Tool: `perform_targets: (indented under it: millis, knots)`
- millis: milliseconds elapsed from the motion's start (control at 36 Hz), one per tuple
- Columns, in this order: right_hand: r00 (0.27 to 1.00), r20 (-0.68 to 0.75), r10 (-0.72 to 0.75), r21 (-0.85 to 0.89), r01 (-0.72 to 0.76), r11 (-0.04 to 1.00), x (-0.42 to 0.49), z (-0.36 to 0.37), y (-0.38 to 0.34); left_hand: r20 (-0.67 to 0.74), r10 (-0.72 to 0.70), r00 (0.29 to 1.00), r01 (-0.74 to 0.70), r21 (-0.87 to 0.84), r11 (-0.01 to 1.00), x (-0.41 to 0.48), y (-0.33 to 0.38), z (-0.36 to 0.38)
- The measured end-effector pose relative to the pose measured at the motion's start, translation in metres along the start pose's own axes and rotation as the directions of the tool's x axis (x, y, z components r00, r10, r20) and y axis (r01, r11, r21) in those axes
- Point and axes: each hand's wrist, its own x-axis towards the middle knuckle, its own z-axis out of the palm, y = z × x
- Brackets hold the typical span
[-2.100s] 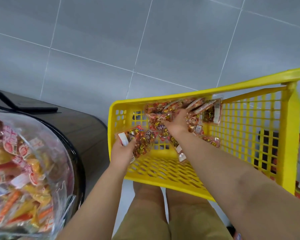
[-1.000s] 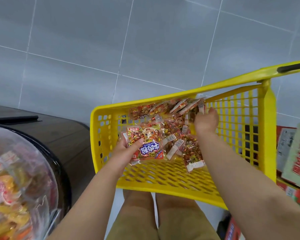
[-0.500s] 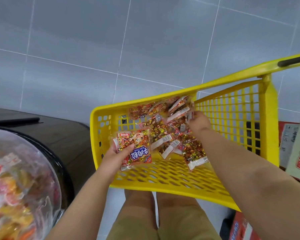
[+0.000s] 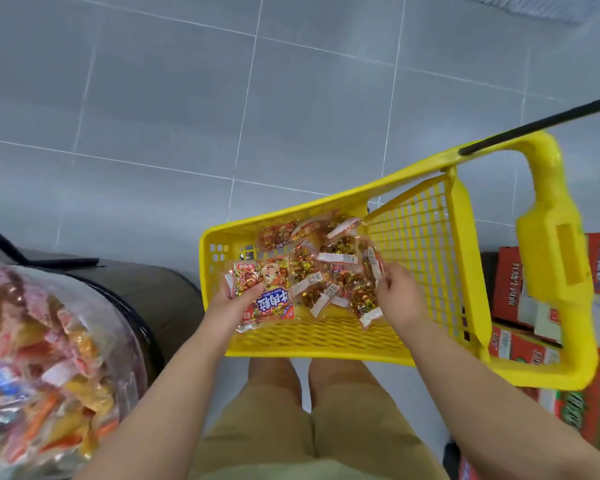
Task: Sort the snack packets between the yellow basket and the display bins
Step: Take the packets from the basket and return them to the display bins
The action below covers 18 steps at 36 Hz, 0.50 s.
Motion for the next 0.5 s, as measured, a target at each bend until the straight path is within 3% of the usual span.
perform_targets:
  millis: [222,306,389,500]
  knots:
    - [0.942,-0.105,-0.318,0.16,0.332,0.93,-0.065,-0.041,-0.032,0.044,0.017,0.999,-0.013,-0.08,0.997,-0.051,0.017,0.0]
    - [0.864,-0.136,-0.485,0.168,0.503,0.848,-0.08,-0.059,-0.055,0.091,-0.004,0.996,0.025,-0.226,0.974,-0.07,0.021,0.002]
    - [0.738,-0.168,-0.654,0.157,0.675,0.721,-0.092,-0.067,-0.075,0.126,0.01,0.992,0.036,-0.352,0.935,-0.092,0.027,0.002]
    - [0.755,0.059,-0.653,0.472,0.555,0.685,-0.111,-0.072,-0.098,0.143,0.1,0.985,-0.017,-0.49,0.871,-0.126,0.022,-0.001]
